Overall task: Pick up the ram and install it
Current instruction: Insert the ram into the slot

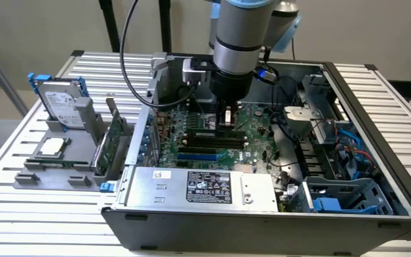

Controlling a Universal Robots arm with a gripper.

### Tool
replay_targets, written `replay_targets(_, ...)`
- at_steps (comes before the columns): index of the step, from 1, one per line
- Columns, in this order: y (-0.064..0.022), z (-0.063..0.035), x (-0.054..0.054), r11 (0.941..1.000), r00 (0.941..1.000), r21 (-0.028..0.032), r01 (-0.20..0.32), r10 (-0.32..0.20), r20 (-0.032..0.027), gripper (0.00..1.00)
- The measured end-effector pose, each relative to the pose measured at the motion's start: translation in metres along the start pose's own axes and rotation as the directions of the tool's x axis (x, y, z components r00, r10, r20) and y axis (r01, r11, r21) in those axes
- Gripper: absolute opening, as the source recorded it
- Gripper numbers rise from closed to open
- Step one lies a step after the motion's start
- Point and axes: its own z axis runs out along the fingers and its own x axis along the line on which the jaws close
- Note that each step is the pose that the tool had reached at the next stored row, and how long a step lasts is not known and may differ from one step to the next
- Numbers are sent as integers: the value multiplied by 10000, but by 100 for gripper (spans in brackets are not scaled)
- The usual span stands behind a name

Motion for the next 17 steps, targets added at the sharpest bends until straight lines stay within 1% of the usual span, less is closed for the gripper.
replay_targets(2,-2,21,-19,10000,10000,1,-28,28,-54,0)
replay_targets(5,-7,49,-41,10000,9998,3,-68,68,-160,0)
replay_targets(7,-10,71,-48,10000,9998,4,-94,94,-196,0)
replay_targets(9,-11,96,-50,9999,9997,18,-122,122,-201,0)
replay_targets(12,-12,128,-51,9999,9997,88,-141,143,-199,0)
replay_targets(14,-13,146,-51,9998,9997,152,-143,146,-197,0)
replay_targets(15,-13,150,-53,9997,9997,172,-144,147,-196,0)
replay_targets(17,-14,150,-52,9997,9997,177,-142,146,-199,0)
